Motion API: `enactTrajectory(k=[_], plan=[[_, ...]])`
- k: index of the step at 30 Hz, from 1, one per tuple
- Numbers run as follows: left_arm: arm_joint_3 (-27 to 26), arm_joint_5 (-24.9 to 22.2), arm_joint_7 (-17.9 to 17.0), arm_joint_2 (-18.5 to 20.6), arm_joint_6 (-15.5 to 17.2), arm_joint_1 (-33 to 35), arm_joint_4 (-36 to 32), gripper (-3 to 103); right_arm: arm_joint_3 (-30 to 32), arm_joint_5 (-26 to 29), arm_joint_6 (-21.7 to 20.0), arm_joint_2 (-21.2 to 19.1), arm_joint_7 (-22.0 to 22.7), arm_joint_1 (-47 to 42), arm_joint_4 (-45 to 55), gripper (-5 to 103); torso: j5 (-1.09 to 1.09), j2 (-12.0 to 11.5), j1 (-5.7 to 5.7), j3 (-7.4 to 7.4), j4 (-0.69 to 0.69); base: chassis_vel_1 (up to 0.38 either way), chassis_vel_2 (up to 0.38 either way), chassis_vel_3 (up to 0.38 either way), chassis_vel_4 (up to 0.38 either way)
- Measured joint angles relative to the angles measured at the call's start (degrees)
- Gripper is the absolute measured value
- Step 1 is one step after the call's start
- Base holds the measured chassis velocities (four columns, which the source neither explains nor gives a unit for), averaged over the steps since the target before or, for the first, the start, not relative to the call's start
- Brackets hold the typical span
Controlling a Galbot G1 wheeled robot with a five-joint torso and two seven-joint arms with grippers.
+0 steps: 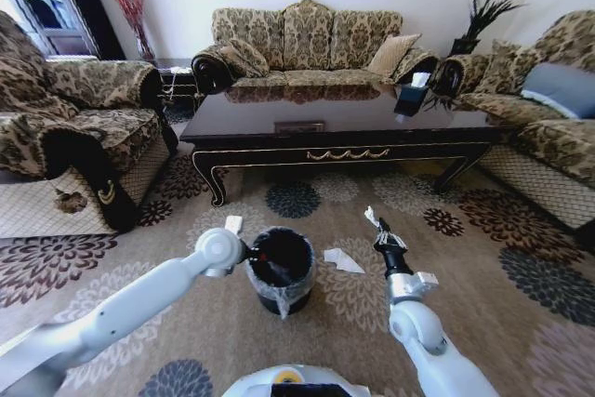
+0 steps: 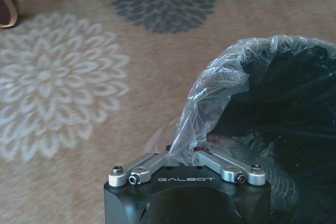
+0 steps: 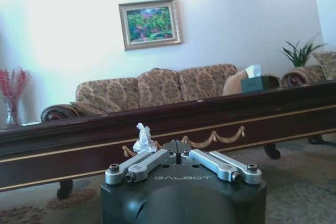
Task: Move to the front of the table and pick up the trash from the floor, then place it into the trash bin.
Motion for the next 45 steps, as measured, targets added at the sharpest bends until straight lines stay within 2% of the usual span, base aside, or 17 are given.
enactTrajectory(k=[4, 13, 18, 34, 45], plan=[[1.7, -0.1, -0.6, -2.3, 0.0, -1.7, 1.1, 0, -0.2, -2.3, 0.7, 0.5, -1.1, -2.0, 2.1, 0, 0.01, 0.0, 0.00, 0.00, 0.00, 0.000, 0.000, 0.000, 0.000], [4.6, -0.4, -1.4, -6.0, 0.0, -3.7, 2.4, 0, -1.5, -13.1, 4.3, 1.1, -6.9, -8.5, 4.3, 0, 0.00, 0.0, 0.00, 0.00, 0.02, 0.000, 0.000, 0.000, 0.000], [5.8, -0.4, -1.8, -7.7, 0.0, -4.8, 3.3, 0, -2.0, -15.7, 5.2, 1.8, -8.1, -10.1, 4.4, 0, 0.00, 0.0, 0.00, 0.00, 0.01, 0.000, 0.000, 0.000, 0.000], [6.5, -0.1, -2.1, -11.0, 0.0, -5.0, 5.4, 0, -3.6, -21.8, 8.3, 4.3, -11.2, -14.3, 4.0, 0, 0.00, 0.0, 0.00, 0.00, 0.01, 0.000, 0.000, 0.000, 0.000], [6.7, 0.0, -2.2, -11.2, 0.0, -5.7, 6.1, 0, -3.9, -22.5, 9.0, 4.3, -11.5, -15.5, 4.1, 0, -0.01, 0.0, 0.00, 0.00, 0.01, 0.000, 0.000, 0.000, 0.000]])
